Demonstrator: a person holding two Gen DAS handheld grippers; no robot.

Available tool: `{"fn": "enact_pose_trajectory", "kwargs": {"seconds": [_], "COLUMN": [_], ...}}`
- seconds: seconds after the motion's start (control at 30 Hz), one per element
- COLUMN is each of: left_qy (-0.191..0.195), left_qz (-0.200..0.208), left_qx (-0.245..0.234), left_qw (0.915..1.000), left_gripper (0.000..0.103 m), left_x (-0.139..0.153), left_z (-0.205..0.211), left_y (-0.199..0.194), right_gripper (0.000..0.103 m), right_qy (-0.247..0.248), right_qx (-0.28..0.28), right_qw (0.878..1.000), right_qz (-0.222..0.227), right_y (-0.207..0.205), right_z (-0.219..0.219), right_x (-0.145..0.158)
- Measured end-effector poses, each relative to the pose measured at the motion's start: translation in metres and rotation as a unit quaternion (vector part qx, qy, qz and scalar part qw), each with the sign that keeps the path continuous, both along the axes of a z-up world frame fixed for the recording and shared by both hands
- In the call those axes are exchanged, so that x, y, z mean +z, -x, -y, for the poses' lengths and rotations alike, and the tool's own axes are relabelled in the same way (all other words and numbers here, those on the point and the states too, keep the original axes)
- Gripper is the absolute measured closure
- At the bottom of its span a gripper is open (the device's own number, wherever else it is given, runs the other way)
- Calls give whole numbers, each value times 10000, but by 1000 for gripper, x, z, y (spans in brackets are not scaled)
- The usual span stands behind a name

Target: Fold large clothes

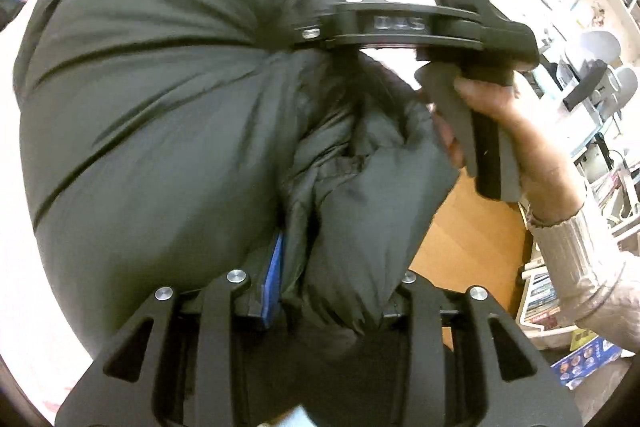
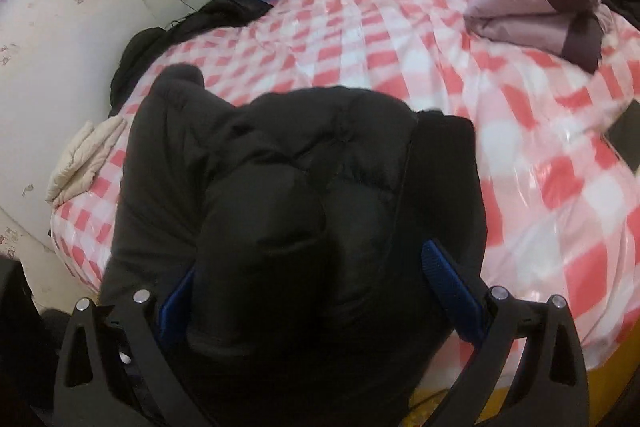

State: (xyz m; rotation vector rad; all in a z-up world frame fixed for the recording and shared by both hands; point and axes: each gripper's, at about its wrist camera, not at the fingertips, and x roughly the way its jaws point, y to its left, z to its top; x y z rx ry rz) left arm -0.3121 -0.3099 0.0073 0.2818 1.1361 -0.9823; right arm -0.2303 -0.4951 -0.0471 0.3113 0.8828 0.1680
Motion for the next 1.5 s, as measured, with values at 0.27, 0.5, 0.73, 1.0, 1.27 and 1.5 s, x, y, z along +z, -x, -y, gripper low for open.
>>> {"fn": "enact_pose_trajectory", "kwargs": {"seconds": [0.27,0.5,0.73,1.0,1.27,1.5], "left_qy": [1471,2230,1977,1817,1038,1184], "left_qz": [-1526,-1189,-2052,-2246,196,1250], "left_qx": [-291,1370,2589,2180,1392,1822], "left_qw": [9768,9578,9229,9322,9846,9681], "left_gripper": [36,25,24,8,40,43], "left_x": [24,38,-33,-84,-12,26], "left_z": [-30,-126,-187,-103,-69,-128], "left_y": [-4,-63,-125,-119,-70,-71], "right_gripper": [7,7,7,6,5,5], "right_qy": [-319,-265,21,-906,-1014,-814], "right_qx": [-3,-42,-339,-789,-1068,-451], "right_qw": [9991,9983,9975,9896,9884,9952], "right_qz": [-281,-510,-623,-790,-366,313], "right_y": [-22,-16,-5,13,20,2], "right_z": [15,24,22,40,0,-69], "right_x": [-12,-12,-29,-62,-75,-44]}}
